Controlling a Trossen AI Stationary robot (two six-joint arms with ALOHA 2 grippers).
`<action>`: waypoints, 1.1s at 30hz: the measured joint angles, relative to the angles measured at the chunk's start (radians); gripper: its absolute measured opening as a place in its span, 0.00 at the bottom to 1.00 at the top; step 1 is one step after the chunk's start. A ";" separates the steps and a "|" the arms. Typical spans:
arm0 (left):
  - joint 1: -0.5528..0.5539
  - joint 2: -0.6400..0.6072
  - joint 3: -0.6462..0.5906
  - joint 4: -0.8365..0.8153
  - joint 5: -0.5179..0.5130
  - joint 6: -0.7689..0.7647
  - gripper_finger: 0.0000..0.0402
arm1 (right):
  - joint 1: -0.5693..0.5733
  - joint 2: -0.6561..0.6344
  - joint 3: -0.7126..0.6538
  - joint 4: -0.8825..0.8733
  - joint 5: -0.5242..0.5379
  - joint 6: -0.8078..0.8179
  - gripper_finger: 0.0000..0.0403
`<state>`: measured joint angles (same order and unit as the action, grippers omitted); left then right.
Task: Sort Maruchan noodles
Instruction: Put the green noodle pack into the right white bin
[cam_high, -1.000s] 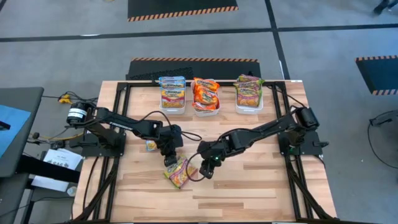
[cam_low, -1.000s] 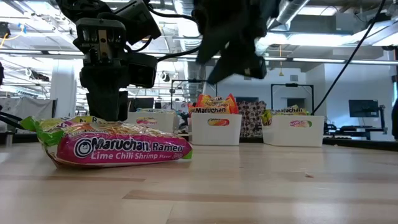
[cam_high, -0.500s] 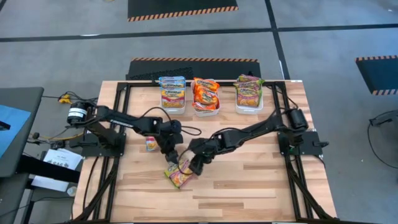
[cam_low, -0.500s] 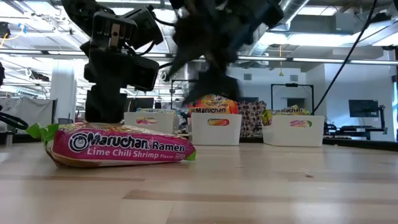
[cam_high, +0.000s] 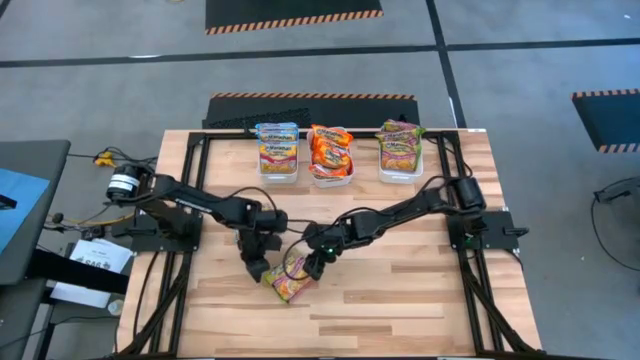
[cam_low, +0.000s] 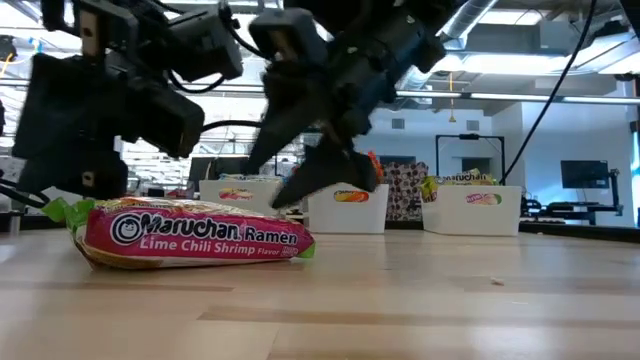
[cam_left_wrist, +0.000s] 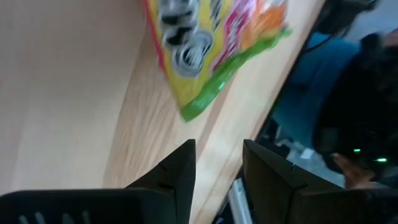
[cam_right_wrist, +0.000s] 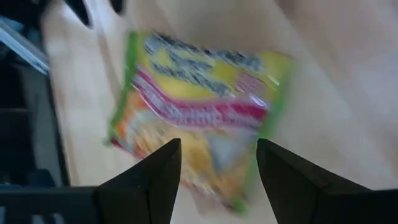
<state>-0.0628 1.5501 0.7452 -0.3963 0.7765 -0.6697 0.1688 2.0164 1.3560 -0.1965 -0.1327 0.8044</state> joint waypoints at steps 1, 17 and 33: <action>-0.012 0.000 0.000 -0.013 -0.011 -0.001 0.29 | 0.000 0.015 0.005 0.034 -0.001 0.004 0.58; -0.099 0.012 -0.001 0.098 -0.231 -0.083 0.27 | -0.025 0.017 0.004 0.031 -0.027 -0.012 0.58; -0.091 0.152 0.000 0.238 -0.200 -0.128 0.24 | -0.027 0.018 0.003 -0.027 -0.064 0.146 0.58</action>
<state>-0.1539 1.7023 0.7455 -0.1583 0.5767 -0.7975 0.1413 2.0342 1.3594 -0.2230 -0.1969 0.9504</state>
